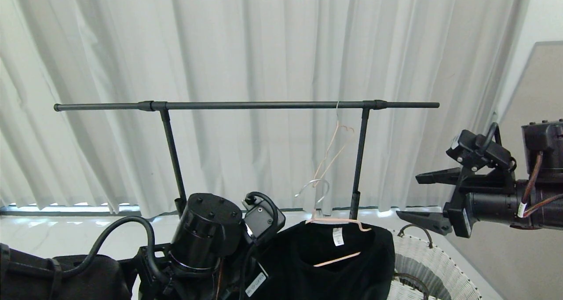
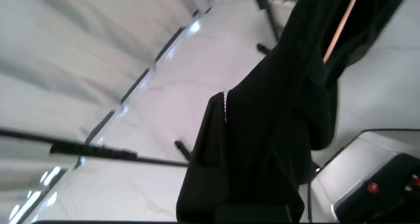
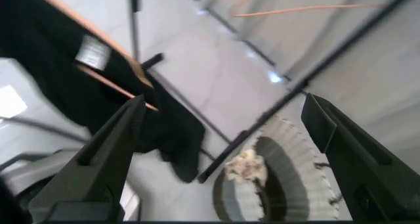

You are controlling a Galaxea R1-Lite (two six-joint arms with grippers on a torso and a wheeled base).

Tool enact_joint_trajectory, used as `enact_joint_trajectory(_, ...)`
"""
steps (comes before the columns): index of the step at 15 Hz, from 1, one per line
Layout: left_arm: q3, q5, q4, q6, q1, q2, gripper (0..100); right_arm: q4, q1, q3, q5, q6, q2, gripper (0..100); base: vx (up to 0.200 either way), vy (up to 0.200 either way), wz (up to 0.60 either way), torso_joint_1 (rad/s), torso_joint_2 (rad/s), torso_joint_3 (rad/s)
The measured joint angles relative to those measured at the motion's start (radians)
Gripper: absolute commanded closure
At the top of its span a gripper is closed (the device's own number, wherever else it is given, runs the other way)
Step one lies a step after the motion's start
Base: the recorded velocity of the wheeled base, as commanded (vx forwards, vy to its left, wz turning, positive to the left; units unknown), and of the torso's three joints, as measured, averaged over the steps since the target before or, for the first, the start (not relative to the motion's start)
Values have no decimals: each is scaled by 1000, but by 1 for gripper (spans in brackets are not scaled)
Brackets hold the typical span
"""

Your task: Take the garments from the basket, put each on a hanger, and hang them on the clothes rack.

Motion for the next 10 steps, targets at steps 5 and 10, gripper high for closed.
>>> enact_joint_trajectory(5, -20, -33, -33, 10, -54, 4, 100, 143, 241, -1, -7, -110, -20, 0, 0, 0, 0, 0, 0, 0)
enact_joint_trajectory(10, -6, -58, -43, 58, -58, -19, 100, 151, 274, -17, -60, -164, 60, 0, 0, 0, 0, 0, 0, 0)
